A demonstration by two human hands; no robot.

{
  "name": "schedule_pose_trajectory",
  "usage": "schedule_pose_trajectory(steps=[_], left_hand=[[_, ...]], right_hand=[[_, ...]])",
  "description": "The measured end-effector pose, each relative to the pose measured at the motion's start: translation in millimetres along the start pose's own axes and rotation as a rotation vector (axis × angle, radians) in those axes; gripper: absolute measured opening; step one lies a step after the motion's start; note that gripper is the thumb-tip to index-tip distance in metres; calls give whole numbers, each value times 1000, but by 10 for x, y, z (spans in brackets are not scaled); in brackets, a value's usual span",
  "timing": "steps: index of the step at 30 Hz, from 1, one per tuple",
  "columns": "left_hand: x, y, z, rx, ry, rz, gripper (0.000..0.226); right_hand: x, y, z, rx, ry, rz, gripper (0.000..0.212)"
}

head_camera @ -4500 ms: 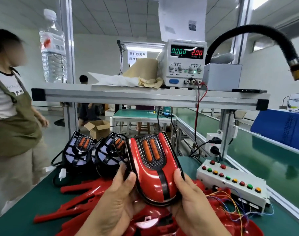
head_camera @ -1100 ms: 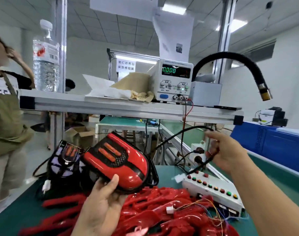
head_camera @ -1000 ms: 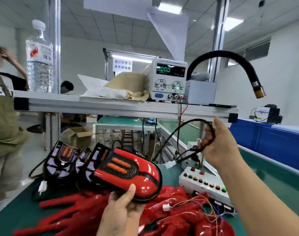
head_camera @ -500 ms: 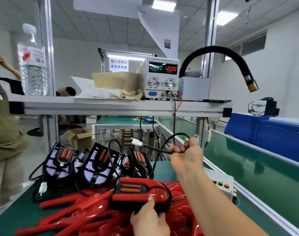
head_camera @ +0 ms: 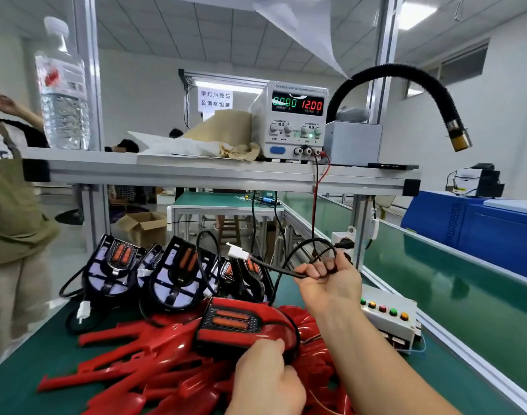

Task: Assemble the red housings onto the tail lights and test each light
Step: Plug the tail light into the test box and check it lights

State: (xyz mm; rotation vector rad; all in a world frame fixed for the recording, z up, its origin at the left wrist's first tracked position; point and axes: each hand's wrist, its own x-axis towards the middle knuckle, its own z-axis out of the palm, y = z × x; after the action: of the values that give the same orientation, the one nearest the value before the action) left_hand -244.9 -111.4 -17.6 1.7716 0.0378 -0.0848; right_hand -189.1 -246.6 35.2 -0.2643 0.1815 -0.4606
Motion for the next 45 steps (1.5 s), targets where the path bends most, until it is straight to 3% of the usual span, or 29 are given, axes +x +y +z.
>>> schedule_pose_trajectory(steps=[3,4,7,11,13,16,19,21,23,31,37,42,45], left_hand=[[151,-28,-146,-585,-135,-295,36],[191,-17,-204,-765,-189,-290,37],[236,230,-335,-1074,-203,-91,52],[403,488,-327,-1149,-175,191,33],[516,599,-375,-1184,-64,304,27],[756,674,-560,-1150,-38,611,29],[975,651,-659,-965,-32,843,46],[1063,603,-642,-843,-1,886,48],[1148,521,-597,-775,18,876,44],[1207,293,-302,-611,96,803,21],[1149,230,-245,-376,-12,779,23],[1106,214,-222,-153,-199,747,40],[1054,185,-122,-81,-346,684,31]], right_hand=[[-8,-48,-54,28,-19,13,42],[-18,-52,-65,32,-31,26,42],[-80,17,-91,-17,-85,77,44],[-104,92,-116,-267,-221,128,53],[-68,-20,-151,-742,-234,-17,55],[5,-315,-268,-1642,-271,-347,38],[91,-391,-450,-2429,-478,-316,19],[105,-284,-577,-2717,-521,-269,20],[123,-210,-661,-2837,-484,-260,29],[207,-268,-787,-2803,-514,-226,18],[271,-362,-821,-2591,-406,-646,20],[284,-451,-791,-1957,-144,-983,12],[197,-497,-721,-1673,-357,-917,26]])
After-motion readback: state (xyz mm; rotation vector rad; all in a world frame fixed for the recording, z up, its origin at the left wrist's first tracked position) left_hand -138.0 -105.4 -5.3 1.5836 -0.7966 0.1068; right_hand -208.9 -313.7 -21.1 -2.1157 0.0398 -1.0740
